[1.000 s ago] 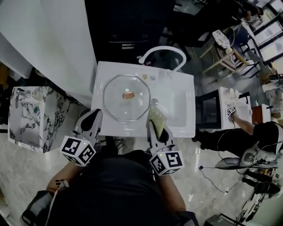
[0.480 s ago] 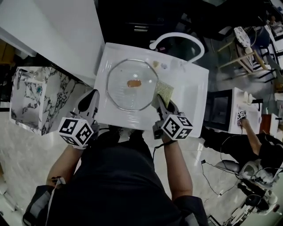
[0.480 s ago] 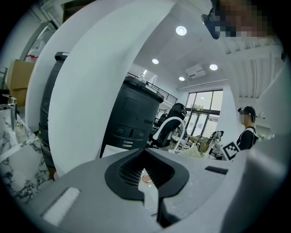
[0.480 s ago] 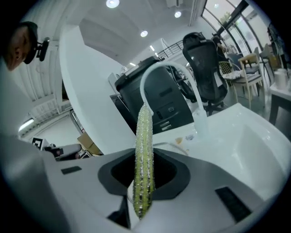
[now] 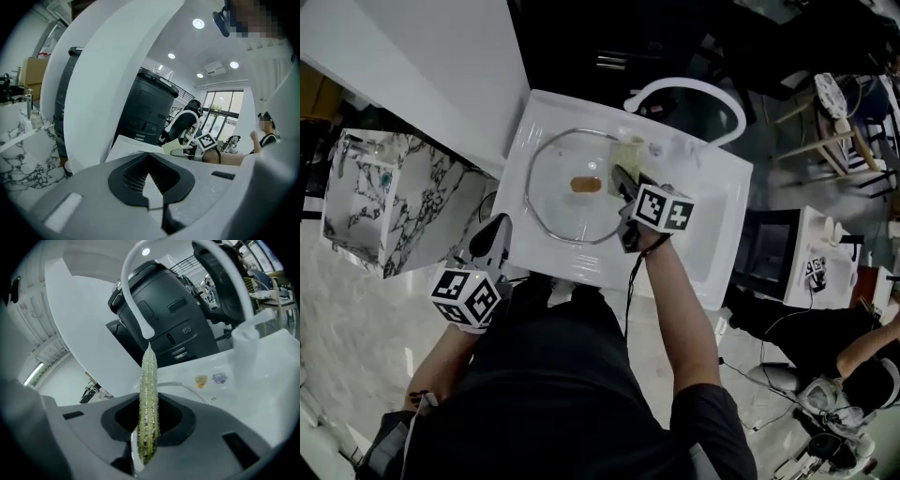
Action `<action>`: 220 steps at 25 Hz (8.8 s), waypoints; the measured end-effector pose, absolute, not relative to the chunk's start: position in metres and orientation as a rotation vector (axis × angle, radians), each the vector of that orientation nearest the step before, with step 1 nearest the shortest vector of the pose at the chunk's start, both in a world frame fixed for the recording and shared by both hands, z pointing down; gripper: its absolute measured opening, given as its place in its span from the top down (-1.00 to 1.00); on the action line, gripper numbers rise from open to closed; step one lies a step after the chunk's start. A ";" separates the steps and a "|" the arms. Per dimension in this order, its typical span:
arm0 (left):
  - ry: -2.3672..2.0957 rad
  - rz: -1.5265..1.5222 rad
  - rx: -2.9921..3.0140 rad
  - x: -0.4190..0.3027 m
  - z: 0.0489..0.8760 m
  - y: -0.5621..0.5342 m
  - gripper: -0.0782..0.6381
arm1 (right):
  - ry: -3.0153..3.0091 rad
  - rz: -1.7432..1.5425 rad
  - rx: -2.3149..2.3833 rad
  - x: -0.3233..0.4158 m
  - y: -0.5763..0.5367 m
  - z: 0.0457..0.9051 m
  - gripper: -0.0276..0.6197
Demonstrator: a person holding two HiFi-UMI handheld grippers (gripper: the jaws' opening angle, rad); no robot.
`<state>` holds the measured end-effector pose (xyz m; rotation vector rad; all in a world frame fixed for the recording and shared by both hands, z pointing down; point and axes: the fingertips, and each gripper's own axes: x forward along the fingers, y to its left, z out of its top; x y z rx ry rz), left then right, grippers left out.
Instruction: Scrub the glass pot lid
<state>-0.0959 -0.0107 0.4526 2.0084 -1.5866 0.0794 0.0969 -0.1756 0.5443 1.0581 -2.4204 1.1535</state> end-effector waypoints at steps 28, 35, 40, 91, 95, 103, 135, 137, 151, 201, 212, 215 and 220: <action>-1.608 0.138 1.964 -0.118 0.469 -0.027 0.78 | -2.118 1.343 0.803 0.061 -0.218 0.623 0.71; -1.490 0.202 2.058 -0.072 0.467 -0.042 0.78 | -2.103 1.589 1.083 0.139 -0.205 0.632 0.71; -1.421 0.225 2.117 -0.045 0.461 -0.049 0.78 | -2.058 1.670 1.222 0.186 -0.185 0.641 0.71; -1.400 0.194 2.100 -0.032 0.461 -0.039 0.78 | -2.275 1.621 1.019 0.095 -0.048 0.610 0.71; -1.468 0.172 2.030 -0.065 0.469 -0.024 0.78 | -2.261 1.503 0.971 0.053 -0.031 0.622 0.71; -1.545 0.149 1.953 -0.103 0.474 -0.007 0.78 | -2.285 1.275 0.881 -0.003 -0.043 0.634 0.71; -1.406 0.172 2.094 -0.044 0.458 -0.048 0.78 | -2.086 1.083 1.254 0.192 -0.143 0.613 0.71; -1.462 0.141 2.043 -0.068 0.459 -0.042 0.78 | -2.111 1.005 1.162 0.166 -0.170 0.599 0.71; -1.697 0.040 1.767 -0.173 0.479 0.010 0.78 | -1.848 0.175 0.602 0.011 -0.243 0.622 0.71; -1.662 0.016 1.771 -0.156 0.479 -0.001 0.78 | -1.987 0.043 -0.063 -0.056 0.003 0.626 0.71; -1.720 -0.025 1.777 -0.172 0.458 -0.001 0.78 | -2.013 -0.183 0.303 -0.020 -0.060 0.596 0.71; -1.715 -0.028 1.803 -0.167 0.451 -0.002 0.78 | -1.931 -0.243 0.333 -0.011 -0.069 0.613 0.71; -1.689 -0.013 1.824 -0.156 0.449 -0.004 0.78 | -1.924 -0.228 0.333 -0.013 -0.055 0.623 0.71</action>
